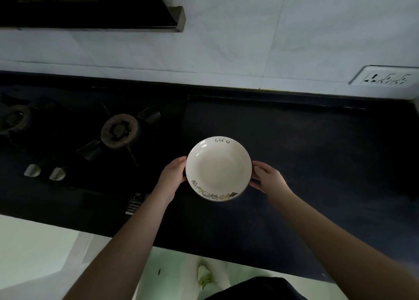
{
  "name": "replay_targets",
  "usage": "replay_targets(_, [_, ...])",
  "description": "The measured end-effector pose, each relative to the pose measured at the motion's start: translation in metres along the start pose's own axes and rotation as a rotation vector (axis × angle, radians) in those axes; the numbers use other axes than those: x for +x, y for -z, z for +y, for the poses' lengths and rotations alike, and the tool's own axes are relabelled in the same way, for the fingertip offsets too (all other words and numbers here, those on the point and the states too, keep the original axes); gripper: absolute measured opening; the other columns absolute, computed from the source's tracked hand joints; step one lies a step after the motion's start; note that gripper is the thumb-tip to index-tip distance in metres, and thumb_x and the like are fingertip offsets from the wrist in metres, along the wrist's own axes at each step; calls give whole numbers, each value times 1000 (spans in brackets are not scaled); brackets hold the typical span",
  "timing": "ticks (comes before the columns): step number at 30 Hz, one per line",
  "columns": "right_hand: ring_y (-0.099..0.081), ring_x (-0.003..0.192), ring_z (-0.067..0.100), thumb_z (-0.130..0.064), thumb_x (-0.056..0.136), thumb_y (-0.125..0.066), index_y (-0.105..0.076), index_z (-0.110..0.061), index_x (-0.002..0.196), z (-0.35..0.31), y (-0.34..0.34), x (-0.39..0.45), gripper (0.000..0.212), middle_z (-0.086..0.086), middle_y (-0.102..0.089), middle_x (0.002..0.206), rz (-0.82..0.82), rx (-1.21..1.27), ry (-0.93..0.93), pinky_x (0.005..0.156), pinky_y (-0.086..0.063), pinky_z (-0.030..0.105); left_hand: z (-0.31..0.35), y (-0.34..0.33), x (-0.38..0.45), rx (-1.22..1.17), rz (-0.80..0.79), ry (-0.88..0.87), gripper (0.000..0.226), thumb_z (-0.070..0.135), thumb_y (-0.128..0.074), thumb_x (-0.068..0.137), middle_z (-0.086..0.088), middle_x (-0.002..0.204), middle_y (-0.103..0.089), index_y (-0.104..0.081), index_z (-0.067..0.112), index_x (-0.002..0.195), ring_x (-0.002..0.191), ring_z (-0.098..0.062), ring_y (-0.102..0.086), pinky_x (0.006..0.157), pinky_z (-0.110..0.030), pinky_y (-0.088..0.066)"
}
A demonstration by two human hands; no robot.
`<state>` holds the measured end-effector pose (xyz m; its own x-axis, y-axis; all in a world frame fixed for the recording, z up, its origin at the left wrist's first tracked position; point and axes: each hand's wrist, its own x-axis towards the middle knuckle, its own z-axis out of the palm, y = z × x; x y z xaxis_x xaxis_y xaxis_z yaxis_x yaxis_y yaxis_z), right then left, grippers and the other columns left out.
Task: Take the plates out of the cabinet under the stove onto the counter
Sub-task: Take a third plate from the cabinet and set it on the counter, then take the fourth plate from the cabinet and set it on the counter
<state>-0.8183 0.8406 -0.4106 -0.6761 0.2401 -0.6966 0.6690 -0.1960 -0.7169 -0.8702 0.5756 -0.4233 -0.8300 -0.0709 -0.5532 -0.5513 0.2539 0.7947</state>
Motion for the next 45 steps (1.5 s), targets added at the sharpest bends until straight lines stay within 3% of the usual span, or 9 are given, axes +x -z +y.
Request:
replay_targets(3, [-62,99,11,-21,98,-49,-60,-20,124,-1,4,-5,28,-3,-66,108,-1,-151,46,76,-54,28,-6,7,-5,171,79,-94,49,37,-49,99,9,144,-48,-40,32,147,128,-15,-49,106,-43,-44])
replay_targets(8, [-59,106,16,-34,95,-50,-61,-30,121,0,6,-27,29,-10,-64,108,23,-393,192,96,-51,44,-13,26,-26,409,107,-260,51,43,-47,99,5,149,-46,-38,31,148,129,-8,-45,101,-29,-38])
replay_targets(14, [-54,108,15,-40,99,-43,-50,-26,138,3,-6,-69,42,-1,-58,133,-13,-740,354,85,-38,27,-15,38,-67,930,26,-553,59,49,-41,97,-1,154,-40,-35,23,150,142,-18,-33,111,-39,-34])
replay_targets(18, [-51,120,19,-44,100,-40,-43,-23,144,16,-17,-113,48,2,-47,145,3,-1001,502,99,-45,36,-17,47,-103,1240,51,-757,63,52,-37,98,-7,155,-41,-35,19,152,145,-26,-30,116,-45,-26])
replay_targets(20, [-42,132,24,-47,100,-38,-42,-22,145,25,-21,-137,51,1,-45,148,50,-1142,589,105,-41,42,-20,51,-125,1284,65,-834,66,54,-35,97,-7,156,-38,-32,20,154,147,-31,-27,119,-48,-18])
replay_targets(24, [-38,137,21,-52,99,-32,-38,-24,147,47,-26,-181,56,-2,-43,150,161,-1362,732,111,-32,41,-31,64,-159,1340,65,-917,73,60,-23,96,-5,164,-20,-18,21,158,152,-30,-9,123,-50,-4])
replay_targets(29, [-31,143,23,-57,97,-21,-33,-23,150,78,-27,-224,64,1,-35,156,265,-1477,772,117,-15,38,-43,74,-192,1311,54,-977,70,56,-30,95,-4,161,-29,-30,19,155,148,-29,-26,119,-53,-18])
replay_targets(32, [-20,147,21,-61,96,-10,-24,-26,153,95,-24,-244,68,-2,-24,160,269,-1535,736,118,-5,38,-50,76,-207,1298,-10,-926,71,59,-18,95,-2,163,-24,-17,26,158,148,-22,-26,118,-50,-20])
replay_targets(45, [-12,149,21,-61,97,-7,-16,-26,155,158,15,-320,68,-2,-18,161,321,-1508,743,120,-1,40,-80,50,-305,1301,65,-977,64,47,-29,97,-6,153,-44,-28,22,156,144,-29,-35,118,-51,-25])
